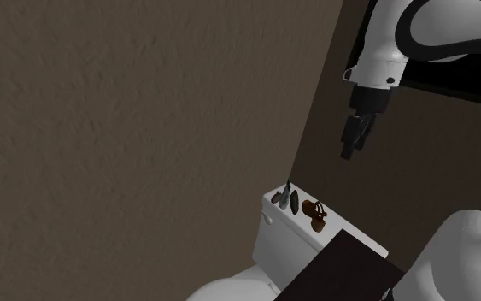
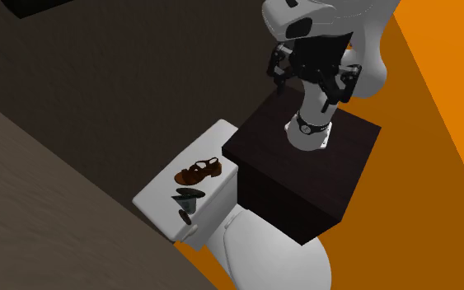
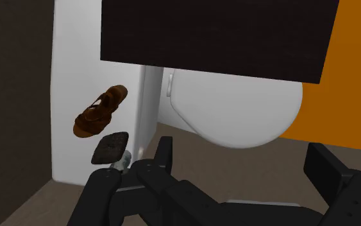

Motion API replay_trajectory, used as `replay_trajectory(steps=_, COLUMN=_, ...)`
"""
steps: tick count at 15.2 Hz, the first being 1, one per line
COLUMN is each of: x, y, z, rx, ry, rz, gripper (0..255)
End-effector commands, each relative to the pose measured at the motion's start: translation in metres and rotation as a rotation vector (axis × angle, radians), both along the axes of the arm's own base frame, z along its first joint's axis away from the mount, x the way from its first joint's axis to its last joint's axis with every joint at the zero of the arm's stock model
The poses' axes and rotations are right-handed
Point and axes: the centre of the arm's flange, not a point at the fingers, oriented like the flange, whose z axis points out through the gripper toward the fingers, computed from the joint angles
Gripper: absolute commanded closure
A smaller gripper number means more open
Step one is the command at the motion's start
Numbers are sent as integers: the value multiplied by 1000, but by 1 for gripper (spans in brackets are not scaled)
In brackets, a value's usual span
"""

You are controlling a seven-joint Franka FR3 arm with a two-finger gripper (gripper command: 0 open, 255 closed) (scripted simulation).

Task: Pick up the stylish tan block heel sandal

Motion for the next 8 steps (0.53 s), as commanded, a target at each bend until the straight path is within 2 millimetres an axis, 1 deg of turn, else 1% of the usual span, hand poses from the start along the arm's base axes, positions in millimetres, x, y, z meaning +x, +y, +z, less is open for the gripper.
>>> replay_trajectory(steps=1, x=0, y=0, z=0, rx=0, ry=0, rz=0, gripper=0)
replay_trajectory(steps=8, x=14, y=-46, z=-78, rx=-5, ry=-19, rz=-54, gripper=0)
